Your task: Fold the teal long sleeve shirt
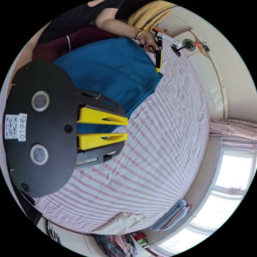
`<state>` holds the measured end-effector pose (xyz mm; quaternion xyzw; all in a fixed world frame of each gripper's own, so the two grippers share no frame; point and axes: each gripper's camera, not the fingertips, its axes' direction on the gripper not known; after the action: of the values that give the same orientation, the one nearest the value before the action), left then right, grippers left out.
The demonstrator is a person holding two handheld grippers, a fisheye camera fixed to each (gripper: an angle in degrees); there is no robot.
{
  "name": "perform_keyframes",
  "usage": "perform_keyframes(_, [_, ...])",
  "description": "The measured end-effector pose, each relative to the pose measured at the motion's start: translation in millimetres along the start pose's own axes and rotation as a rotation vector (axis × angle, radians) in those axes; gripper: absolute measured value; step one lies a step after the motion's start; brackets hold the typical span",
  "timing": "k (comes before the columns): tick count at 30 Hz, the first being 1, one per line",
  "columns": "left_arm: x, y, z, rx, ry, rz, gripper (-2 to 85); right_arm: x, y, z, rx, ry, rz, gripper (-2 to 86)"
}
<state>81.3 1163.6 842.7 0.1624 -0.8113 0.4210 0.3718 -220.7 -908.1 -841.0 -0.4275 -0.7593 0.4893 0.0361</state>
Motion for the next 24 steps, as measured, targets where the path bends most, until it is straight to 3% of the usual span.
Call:
perform_keyframes(5, [-0.3,2.7,4.5,-0.001,0.001,-0.001,1.0,56.7,78.2,-8.5,-0.026,0.015,0.21,7.6])
perform_keyframes(12, [1.5,8.0,7.8,0.0,-0.016,0.007,0.9,97.8,165.6,11.7,-0.012,-0.118,0.472,9.4])
perform_keyframes(15, [-0.6,11.5,8.8,-0.001,-0.009,0.004,0.9,95.6,183.1,19.9,-0.007,-0.181,0.486,7.7])
perform_keyframes(24, [-6.4,26.6,9.2,0.007,-0.01,0.006,0.9,83.4,223.9,17.3,0.043,-0.099,0.489,1.4])
